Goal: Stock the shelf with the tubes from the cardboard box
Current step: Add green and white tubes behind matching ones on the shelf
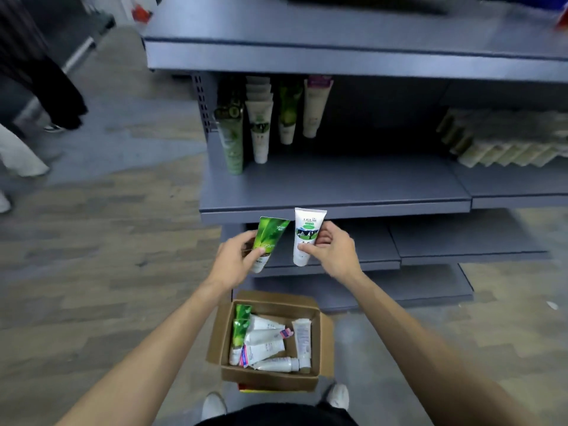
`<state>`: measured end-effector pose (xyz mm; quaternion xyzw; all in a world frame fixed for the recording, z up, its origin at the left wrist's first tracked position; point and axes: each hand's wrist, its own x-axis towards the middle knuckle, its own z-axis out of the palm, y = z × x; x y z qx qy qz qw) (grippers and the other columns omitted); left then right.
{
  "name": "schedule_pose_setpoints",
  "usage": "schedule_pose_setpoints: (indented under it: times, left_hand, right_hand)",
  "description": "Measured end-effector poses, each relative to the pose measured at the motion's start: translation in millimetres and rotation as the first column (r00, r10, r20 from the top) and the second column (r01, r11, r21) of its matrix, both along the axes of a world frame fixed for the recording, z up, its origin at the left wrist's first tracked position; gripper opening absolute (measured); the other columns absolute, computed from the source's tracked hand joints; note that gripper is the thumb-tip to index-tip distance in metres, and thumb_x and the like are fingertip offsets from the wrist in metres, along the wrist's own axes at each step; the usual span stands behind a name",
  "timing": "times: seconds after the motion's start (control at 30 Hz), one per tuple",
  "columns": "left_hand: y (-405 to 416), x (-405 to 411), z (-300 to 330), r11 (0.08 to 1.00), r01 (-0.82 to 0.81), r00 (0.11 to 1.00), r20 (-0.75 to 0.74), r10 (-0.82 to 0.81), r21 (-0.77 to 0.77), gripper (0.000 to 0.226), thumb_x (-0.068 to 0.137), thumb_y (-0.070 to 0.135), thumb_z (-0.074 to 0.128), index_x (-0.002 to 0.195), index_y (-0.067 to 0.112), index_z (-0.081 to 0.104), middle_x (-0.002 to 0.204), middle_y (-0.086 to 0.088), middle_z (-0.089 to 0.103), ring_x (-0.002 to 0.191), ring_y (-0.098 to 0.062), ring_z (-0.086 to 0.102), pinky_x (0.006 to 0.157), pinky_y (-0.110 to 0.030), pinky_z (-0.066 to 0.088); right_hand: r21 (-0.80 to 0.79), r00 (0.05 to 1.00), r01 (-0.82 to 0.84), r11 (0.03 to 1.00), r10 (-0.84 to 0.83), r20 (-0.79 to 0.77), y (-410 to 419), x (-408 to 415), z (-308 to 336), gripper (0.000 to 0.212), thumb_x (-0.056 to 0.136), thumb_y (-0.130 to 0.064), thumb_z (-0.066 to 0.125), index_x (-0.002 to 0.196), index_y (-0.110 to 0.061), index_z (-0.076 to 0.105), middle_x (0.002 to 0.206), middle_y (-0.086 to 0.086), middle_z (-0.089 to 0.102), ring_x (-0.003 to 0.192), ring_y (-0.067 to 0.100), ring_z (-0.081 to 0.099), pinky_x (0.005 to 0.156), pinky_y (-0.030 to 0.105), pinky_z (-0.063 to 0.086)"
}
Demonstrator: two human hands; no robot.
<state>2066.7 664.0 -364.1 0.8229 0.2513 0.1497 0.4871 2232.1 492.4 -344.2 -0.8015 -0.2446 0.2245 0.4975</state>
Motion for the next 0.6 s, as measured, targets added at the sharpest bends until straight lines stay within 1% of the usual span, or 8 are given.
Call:
schedule_pose_setpoints:
  times: [0.1,0.17,0.23,0.3,0.4,0.47,0.53,0.6]
  left_hand:
    - [6.1,7.3,21.0,1.000,0.000,0.998,0.059,-0.001,0.027,0.038,0.085,0.032,0.066,0.121,0.021,0.065,0.108,0.008,0.073,0.100,-0.008,0.069,0.095,-0.042,0.054]
    - [8.5,10.8,31.9,0.999,-0.017,0.995,0.098,0.013,0.039,0.037,0.086,0.027,0.067,0.122,0.020,0.065,0.107,0.008,0.074,0.100,-0.008,0.070,0.095,-0.040,0.054]
    - [10.2,13.0,41.0,0.998,-0.036,0.991,0.128,0.029,0.052,0.033,0.088,0.018,0.069,0.121,0.018,0.065,0.105,0.006,0.074,0.097,-0.007,0.070,0.094,-0.038,0.054]
    - [12.2,13.0,46.2,0.997,-0.058,0.987,0.151,0.050,0.051,0.032,0.089,0.013,0.068,0.121,0.017,0.065,0.105,0.004,0.074,0.096,-0.008,0.070,0.094,-0.037,0.054]
    - [16.7,9.5,49.5,0.996,-0.078,0.981,0.178,0.072,0.031,0.032,0.090,0.013,0.068,0.122,0.016,0.064,0.106,0.004,0.074,0.098,-0.008,0.070,0.096,-0.038,0.054]
    - [18.4,6.1,52.5,0.995,-0.090,0.978,0.193,0.081,0.036,0.032,0.090,0.012,0.067,0.122,0.016,0.064,0.106,0.005,0.074,0.098,-0.008,0.070,0.096,-0.037,0.054]
    - [18.6,3.7,56.0,0.995,-0.091,0.974,0.215,0.079,0.045,0.031,0.090,0.011,0.066,0.121,0.017,0.065,0.106,0.005,0.074,0.099,-0.008,0.070,0.096,-0.035,0.054]
    - [18.8,1.8,58.9,0.994,-0.099,0.970,0.228,0.087,0.041,0.032,0.090,0.008,0.066,0.120,0.019,0.064,0.105,0.006,0.073,0.098,-0.008,0.070,0.096,-0.033,0.053]
  right_hand:
    - [0.046,0.999,-0.012,0.999,0.010,0.052,8.7,6.4,20.6,0.042,0.071,-0.010,0.086,0.108,-0.011,0.065,0.092,0.000,0.073,0.077,0.003,0.070,0.070,0.016,0.055]
    - [0.070,0.996,-0.033,0.997,0.027,0.081,14.0,8.6,32.9,0.042,0.072,-0.012,0.086,0.109,-0.013,0.065,0.094,-0.002,0.073,0.081,0.007,0.071,0.072,0.019,0.057]
    - [0.094,0.995,-0.048,0.994,0.039,0.090,20.7,10.1,44.4,0.042,0.072,-0.011,0.085,0.109,-0.013,0.064,0.095,-0.002,0.073,0.083,0.009,0.071,0.074,0.019,0.057]
    - [0.109,0.993,-0.060,0.992,0.048,0.111,27.7,11.2,53.7,0.040,0.073,-0.011,0.085,0.107,-0.014,0.064,0.095,-0.002,0.073,0.083,0.007,0.070,0.074,0.015,0.054]
    - [0.095,0.981,-0.081,0.992,0.063,0.183,39.5,12.6,65.2,0.039,0.074,-0.016,0.084,0.107,-0.019,0.064,0.098,-0.009,0.071,0.088,0.000,0.065,0.073,0.007,0.048]
    - [0.084,0.976,-0.079,0.993,0.060,0.207,49.1,13.8,70.4,0.038,0.075,-0.018,0.083,0.108,-0.020,0.064,0.099,-0.011,0.070,0.091,-0.002,0.062,0.073,0.004,0.045]
    - [0.080,0.976,-0.070,0.994,0.052,0.212,58.8,14.9,72.2,0.036,0.076,-0.017,0.083,0.107,-0.020,0.064,0.099,-0.011,0.069,0.090,-0.002,0.061,0.072,0.003,0.043]
    - [0.072,0.978,-0.058,0.996,0.042,0.205,67.8,15.4,70.6,0.036,0.076,-0.017,0.083,0.106,-0.019,0.064,0.098,-0.009,0.069,0.089,0.002,0.062,0.073,0.006,0.044]
